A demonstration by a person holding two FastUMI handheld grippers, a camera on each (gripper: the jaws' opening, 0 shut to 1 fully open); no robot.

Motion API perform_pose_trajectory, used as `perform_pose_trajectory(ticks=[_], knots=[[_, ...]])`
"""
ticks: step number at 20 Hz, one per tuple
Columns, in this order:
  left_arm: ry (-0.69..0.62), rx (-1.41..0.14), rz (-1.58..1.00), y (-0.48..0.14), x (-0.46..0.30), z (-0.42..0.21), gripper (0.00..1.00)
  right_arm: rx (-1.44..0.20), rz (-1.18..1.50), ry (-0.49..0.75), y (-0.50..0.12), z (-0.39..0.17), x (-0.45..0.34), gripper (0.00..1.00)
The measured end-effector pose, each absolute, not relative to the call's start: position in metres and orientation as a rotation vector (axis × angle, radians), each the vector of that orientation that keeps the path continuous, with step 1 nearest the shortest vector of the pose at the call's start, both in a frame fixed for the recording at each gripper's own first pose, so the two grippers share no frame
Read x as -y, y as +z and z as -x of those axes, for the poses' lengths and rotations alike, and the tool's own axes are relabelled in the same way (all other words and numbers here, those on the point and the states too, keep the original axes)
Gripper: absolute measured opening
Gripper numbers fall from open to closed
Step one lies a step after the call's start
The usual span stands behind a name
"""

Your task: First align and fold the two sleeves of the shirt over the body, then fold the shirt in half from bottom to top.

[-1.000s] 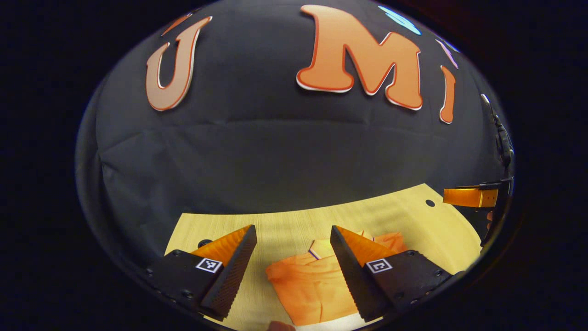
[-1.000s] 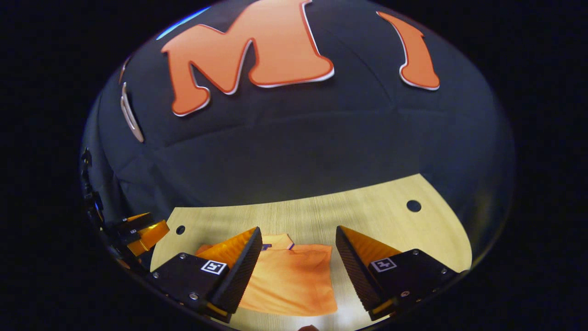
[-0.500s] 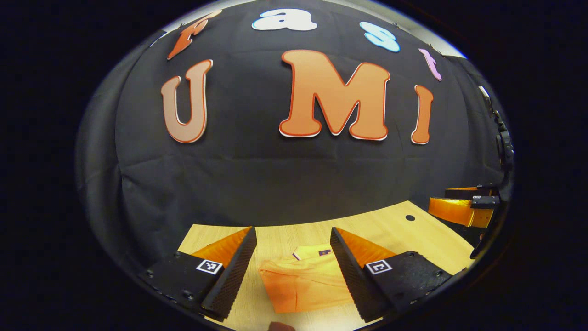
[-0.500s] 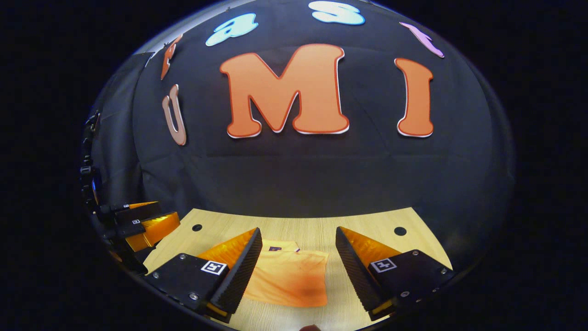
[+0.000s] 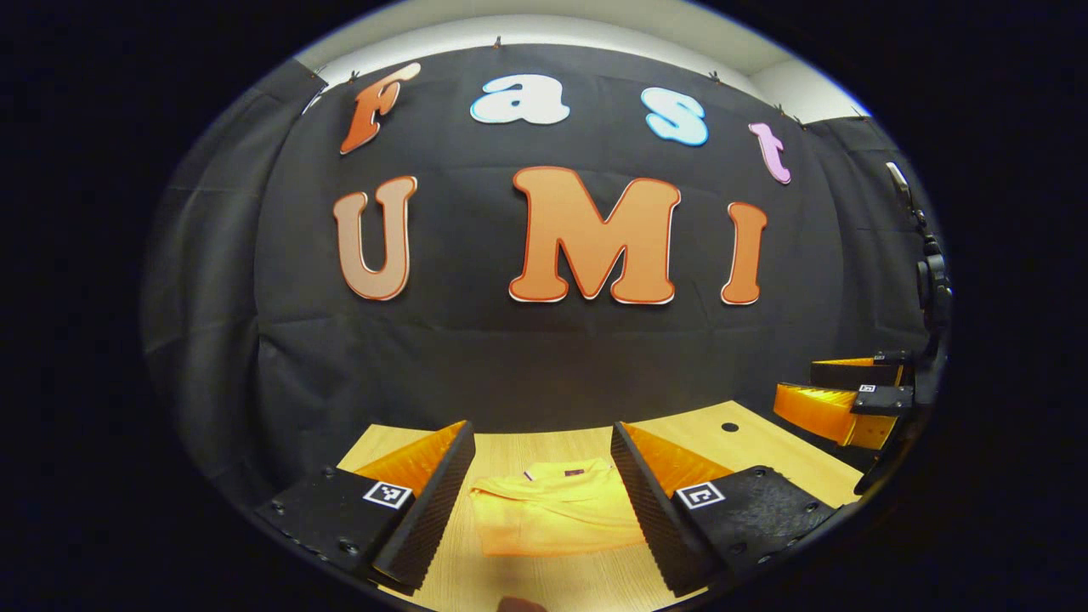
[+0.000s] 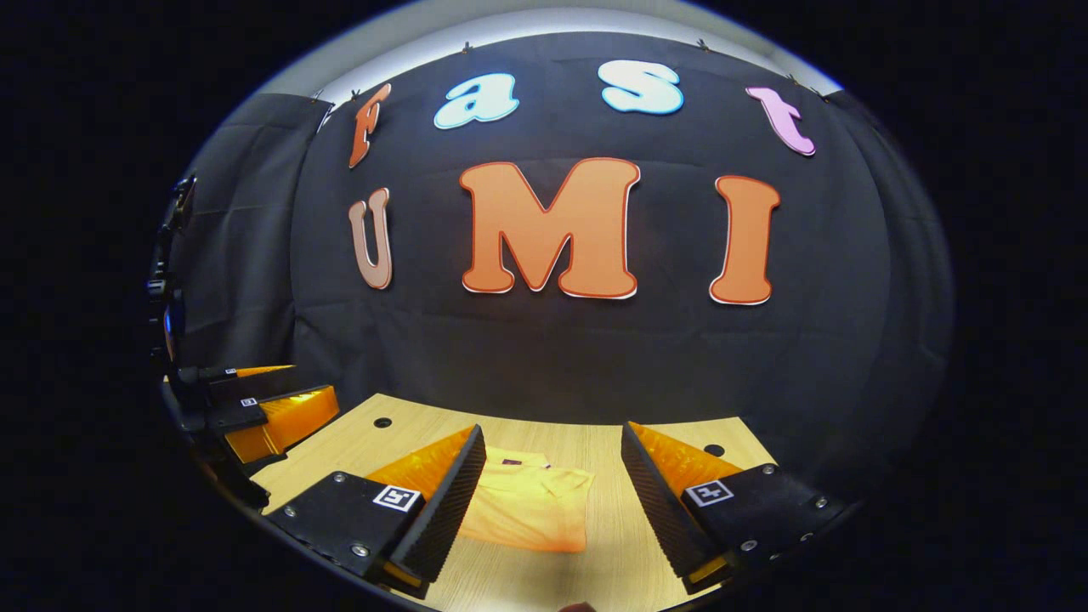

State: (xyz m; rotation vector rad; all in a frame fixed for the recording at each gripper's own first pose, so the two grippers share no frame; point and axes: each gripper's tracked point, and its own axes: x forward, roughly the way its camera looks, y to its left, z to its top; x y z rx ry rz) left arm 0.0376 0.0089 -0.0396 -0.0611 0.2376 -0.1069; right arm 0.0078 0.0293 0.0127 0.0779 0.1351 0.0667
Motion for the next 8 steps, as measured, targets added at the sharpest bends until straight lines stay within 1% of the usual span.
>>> perform_pose_trajectory(ticks=[6, 8], knots=[[-0.096, -0.121, 0.053, -0.017, 0.002, 0.031, 0.96, -0.048, -0.075, 0.089, 0.017, 0.048, -0.031, 0.97], [-0.085, -0.105, 0.064, -0.016, 0.005, 0.048, 0.96, -0.011, -0.062, 0.102, 0.020, 0.064, -0.033, 0.96]])
